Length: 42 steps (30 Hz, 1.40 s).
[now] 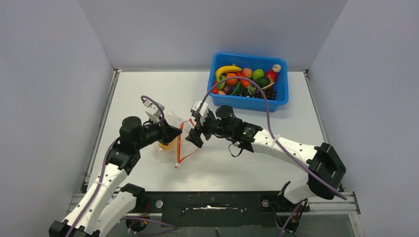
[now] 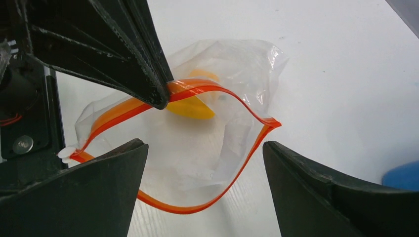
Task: Place the food in the zip-top bag and seal the zipper
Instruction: Place the fake vegetable in the zipper food storage bag, then pick up the fake fruit from the bin.
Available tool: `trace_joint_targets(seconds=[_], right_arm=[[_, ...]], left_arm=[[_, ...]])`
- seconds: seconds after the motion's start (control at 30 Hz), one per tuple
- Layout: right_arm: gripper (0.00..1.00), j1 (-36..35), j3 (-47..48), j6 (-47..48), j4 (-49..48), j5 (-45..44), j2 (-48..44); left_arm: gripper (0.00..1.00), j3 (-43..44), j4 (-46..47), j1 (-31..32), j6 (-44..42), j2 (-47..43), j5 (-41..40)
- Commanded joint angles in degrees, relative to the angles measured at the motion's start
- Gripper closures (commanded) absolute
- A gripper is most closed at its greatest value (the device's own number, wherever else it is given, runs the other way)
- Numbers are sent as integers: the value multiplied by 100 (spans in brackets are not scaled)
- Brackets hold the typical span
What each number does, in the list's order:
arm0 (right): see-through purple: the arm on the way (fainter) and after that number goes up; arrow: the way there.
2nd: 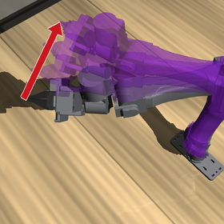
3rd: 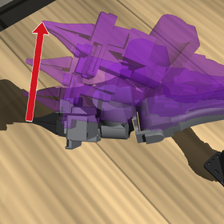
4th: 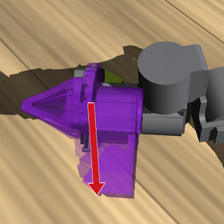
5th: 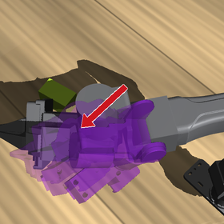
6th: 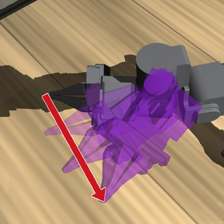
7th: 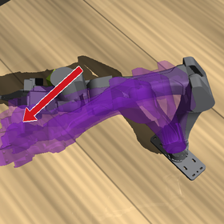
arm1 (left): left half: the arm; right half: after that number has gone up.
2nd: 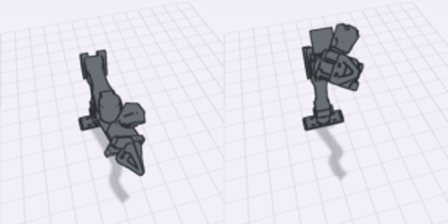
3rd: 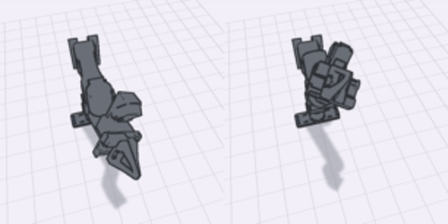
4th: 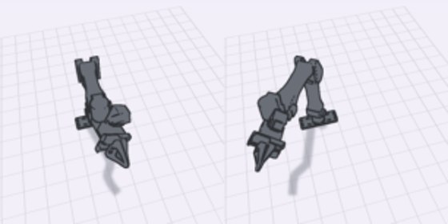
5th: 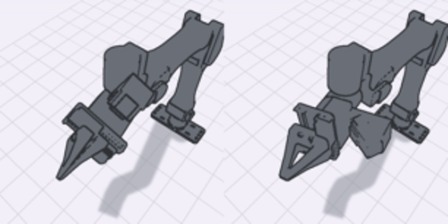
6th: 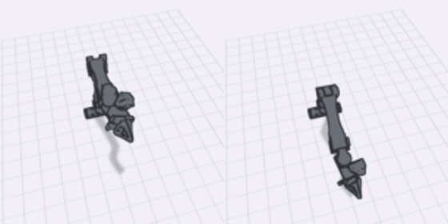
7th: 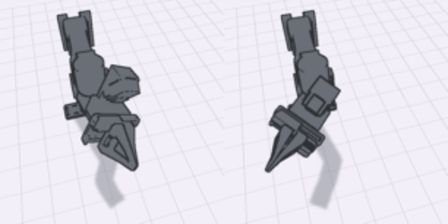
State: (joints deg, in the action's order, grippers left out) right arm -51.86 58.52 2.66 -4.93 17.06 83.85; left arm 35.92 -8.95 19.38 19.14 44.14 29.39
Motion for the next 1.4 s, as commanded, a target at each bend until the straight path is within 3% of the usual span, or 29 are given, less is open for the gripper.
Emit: trace_joint_targets(seconds=[0.0, 0.2, 0.37, 0.5, 0.87, 1.0, 1.37], right_arm=[[11, -7, 420, -519, 61, -532, -480], [13, 88, 788, -904, 549, -1884, -652], [13, 799, 871, -747, 718, -2543, -474], [16, 1733, 1016, -905, 815, -2404, -191], [23, 3122, 1961, -441, 1289, -3499, 888], [25, 3516, 2279, -486, 1208, -3486, 1293], [8, 3978, 2956, -654, 1097, -3453, 2523]], left_arm=[[100, -4, 326, -30, 69, -124, -163], [100, 27, 96, -30, 381, -225, -421], [100, 53, -49, -26, 410, -308, -406], [100, 56, -122, -30, 294, -243, -347], [100, -81, -181, -31, 204, -518, -533], [100, -86, -182, -39, 187, -594, -592], [100, -151, -156, -47, 187, -742, -674]])
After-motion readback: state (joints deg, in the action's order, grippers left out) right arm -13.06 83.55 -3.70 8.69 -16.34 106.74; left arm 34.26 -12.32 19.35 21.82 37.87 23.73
